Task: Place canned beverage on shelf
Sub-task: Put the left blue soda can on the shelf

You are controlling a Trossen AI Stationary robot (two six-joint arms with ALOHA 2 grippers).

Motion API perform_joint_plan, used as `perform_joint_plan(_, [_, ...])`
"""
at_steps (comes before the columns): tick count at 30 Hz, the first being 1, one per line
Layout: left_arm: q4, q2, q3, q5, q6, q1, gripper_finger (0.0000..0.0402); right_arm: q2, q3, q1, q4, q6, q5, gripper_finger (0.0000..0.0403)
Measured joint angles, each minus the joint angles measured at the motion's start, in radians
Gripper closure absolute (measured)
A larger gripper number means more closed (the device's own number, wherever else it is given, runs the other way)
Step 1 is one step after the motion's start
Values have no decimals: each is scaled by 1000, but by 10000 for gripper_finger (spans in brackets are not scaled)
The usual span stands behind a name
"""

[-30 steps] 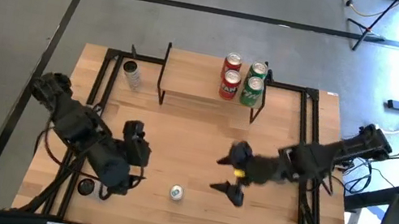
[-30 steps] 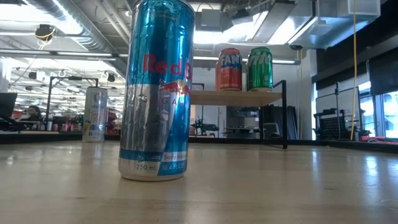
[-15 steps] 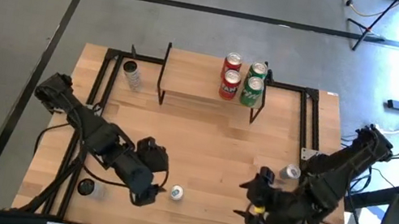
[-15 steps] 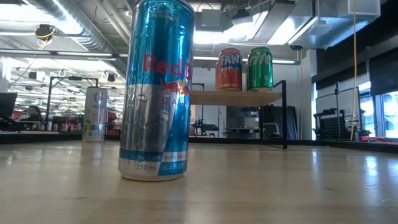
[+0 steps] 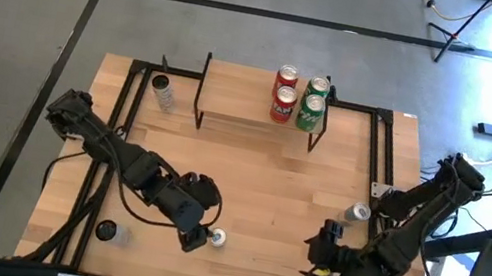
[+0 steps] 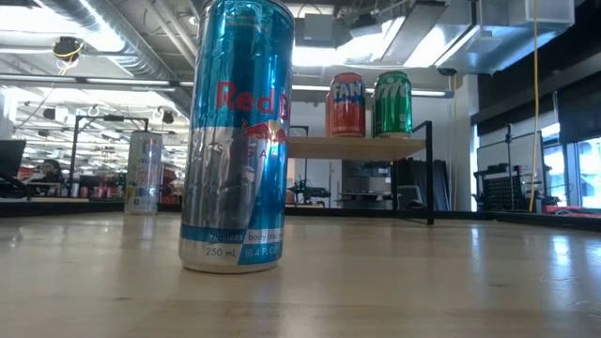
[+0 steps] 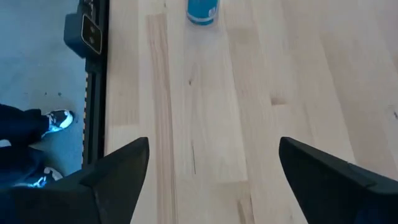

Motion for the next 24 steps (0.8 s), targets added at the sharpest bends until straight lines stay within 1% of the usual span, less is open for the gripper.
perform_joint_plan(8, [-1,0,-69,1,-83,1,65,0,-4,0,4,-54,-22,55])
perform_joint_plan(14, [-1,0,-116,31,-178,1,65,0,-4,0,4,-75,-23,55])
perform_joint_plan(19, [8,0,-166,23,-224,-1,65,0,-4,-1,4,-101,-23,55])
perform_joint_plan(21, [73,0,-185,23,-207,-1,65,0,-4,-1,4,-103,-23,55])
perform_joint_plan(24, [231,0,-218,17,-148,-3,65,0,-4,-1,4,-103,-23,55])
